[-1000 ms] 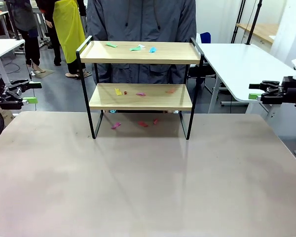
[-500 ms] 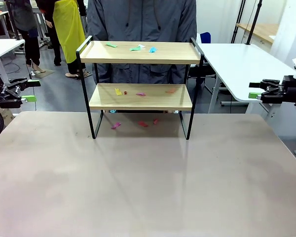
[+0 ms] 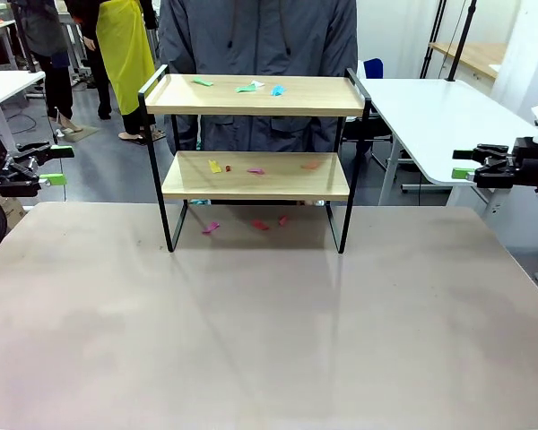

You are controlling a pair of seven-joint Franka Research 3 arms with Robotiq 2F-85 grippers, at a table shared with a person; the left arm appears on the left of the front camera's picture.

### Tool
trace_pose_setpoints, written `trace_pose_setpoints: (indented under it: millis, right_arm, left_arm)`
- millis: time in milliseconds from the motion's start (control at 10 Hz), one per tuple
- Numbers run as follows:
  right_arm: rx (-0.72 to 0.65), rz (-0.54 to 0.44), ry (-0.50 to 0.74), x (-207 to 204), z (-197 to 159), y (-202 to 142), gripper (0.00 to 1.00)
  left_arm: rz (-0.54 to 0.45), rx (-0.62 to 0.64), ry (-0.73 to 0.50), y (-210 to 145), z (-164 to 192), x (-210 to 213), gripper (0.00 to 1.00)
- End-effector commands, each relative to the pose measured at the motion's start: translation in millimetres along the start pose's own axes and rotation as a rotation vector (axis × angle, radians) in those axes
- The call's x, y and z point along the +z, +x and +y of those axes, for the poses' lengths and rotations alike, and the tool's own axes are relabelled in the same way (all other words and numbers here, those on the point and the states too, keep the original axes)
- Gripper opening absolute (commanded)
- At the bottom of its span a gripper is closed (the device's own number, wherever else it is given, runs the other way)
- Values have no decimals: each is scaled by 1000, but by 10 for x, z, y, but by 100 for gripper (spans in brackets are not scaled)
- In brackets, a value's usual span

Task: Clean the shelf.
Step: Pick up the Duster handed by the human.

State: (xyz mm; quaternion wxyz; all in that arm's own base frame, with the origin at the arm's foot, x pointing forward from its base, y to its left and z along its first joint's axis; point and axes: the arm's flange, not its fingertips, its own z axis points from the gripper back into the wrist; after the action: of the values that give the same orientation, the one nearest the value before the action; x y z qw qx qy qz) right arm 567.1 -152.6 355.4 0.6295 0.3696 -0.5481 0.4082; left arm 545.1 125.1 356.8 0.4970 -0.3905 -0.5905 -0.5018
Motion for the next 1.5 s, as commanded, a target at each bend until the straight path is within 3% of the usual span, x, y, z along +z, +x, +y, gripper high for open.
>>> trace_pose_setpoints:
  millis: [0,1400]
  right_arm:
    - [3,-1,0,-3,1,17,100]
    - [3,-1,0,-3,1,17,100]
  left_arm:
    - [4,0,-6,7,-5,0,100]
    - [4,0,-6,7,-5,0,100]
